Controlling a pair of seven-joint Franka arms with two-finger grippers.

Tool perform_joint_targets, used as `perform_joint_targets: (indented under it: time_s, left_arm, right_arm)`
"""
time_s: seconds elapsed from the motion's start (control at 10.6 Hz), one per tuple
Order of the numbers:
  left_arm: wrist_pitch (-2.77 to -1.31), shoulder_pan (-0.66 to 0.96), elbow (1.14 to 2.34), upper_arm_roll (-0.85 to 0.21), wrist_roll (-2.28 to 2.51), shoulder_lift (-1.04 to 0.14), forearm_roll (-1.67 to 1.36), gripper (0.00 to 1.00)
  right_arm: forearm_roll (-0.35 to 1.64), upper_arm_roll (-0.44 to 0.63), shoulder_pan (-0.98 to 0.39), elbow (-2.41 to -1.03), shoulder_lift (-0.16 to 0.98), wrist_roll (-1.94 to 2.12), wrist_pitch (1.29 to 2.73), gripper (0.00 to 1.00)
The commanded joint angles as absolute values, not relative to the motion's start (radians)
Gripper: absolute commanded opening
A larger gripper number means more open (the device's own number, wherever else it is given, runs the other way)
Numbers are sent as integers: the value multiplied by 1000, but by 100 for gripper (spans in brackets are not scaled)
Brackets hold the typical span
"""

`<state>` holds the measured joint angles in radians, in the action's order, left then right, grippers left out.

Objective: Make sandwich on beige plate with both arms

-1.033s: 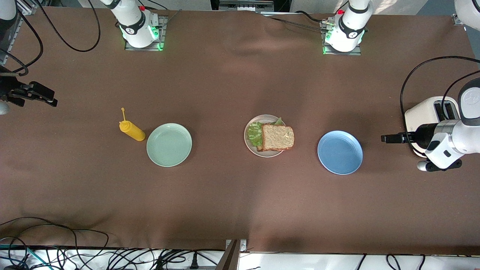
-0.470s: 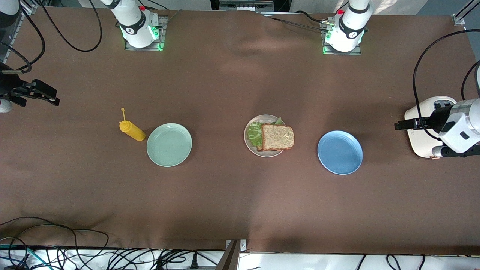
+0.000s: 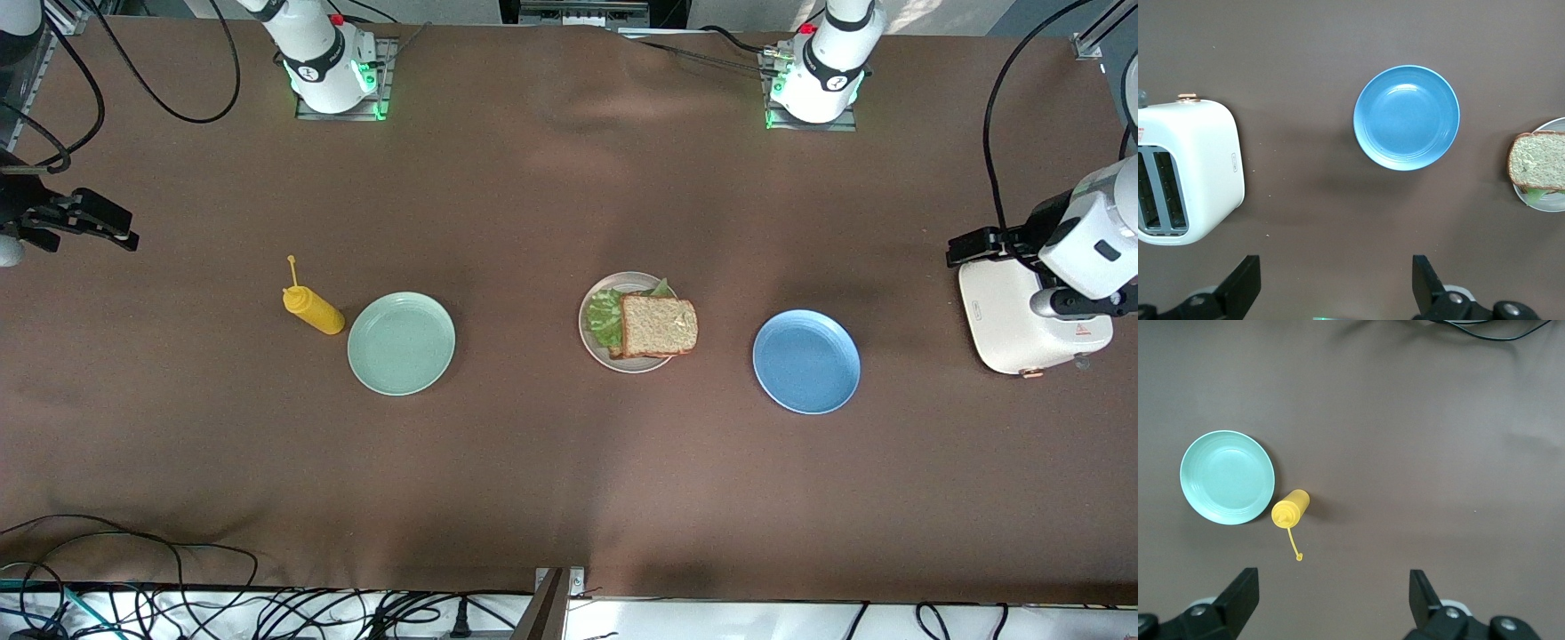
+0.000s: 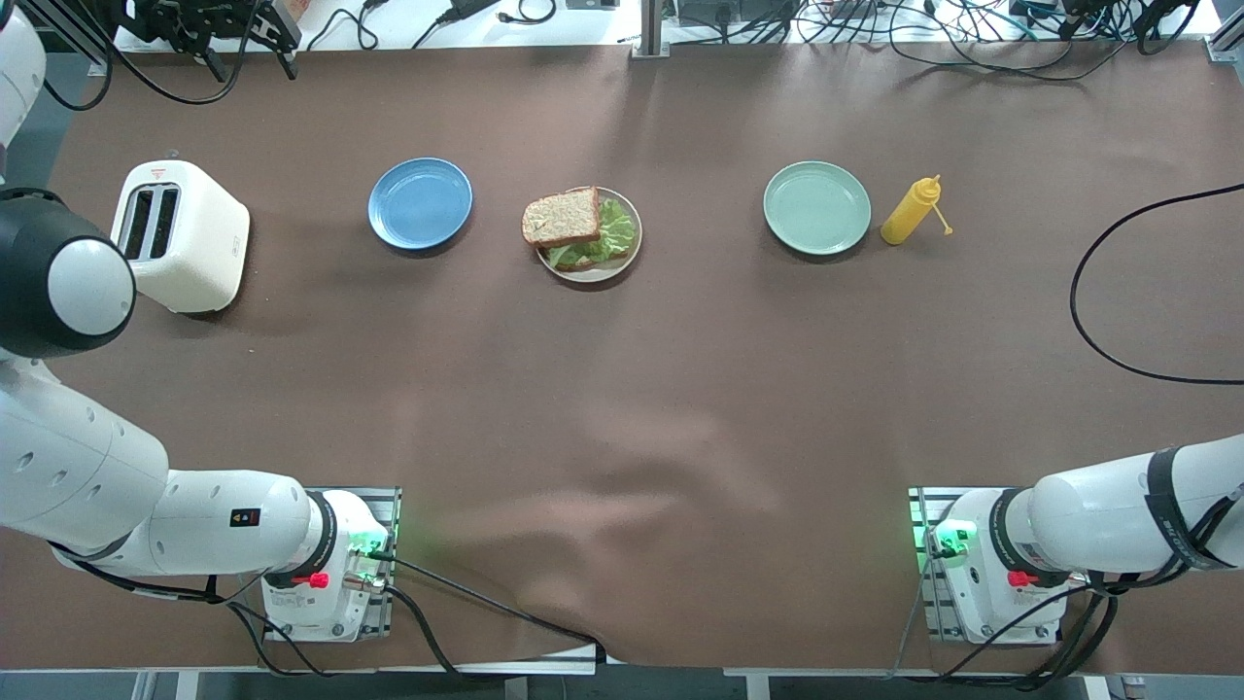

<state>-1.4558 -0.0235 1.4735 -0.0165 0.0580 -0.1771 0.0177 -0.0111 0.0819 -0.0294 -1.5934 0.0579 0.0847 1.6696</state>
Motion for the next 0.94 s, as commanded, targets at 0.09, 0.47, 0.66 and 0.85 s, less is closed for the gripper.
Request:
perform_joint_targets:
  time_s: [0.09, 0.47, 0.66, 0.85]
  left_arm:
    - [-1450, -11, 1508, -6, 57, -146, 52, 100]
    - [-1454, -14, 1468, -2, 54, -155, 64, 100]
    - [-1448, -20, 1430, 0, 46, -150, 72, 100]
    - [-1442, -17, 1442, -5, 52, -152, 72, 100]
  right_arm:
    - [-3, 83, -29, -1577, 52, 78, 1655, 100]
    - [-5, 84, -29, -1577, 52, 86, 1655, 100]
    - [-6, 86, -28, -1577, 52, 90, 1654, 100]
    - [-6, 83, -28, -1577, 52, 84, 1654, 100]
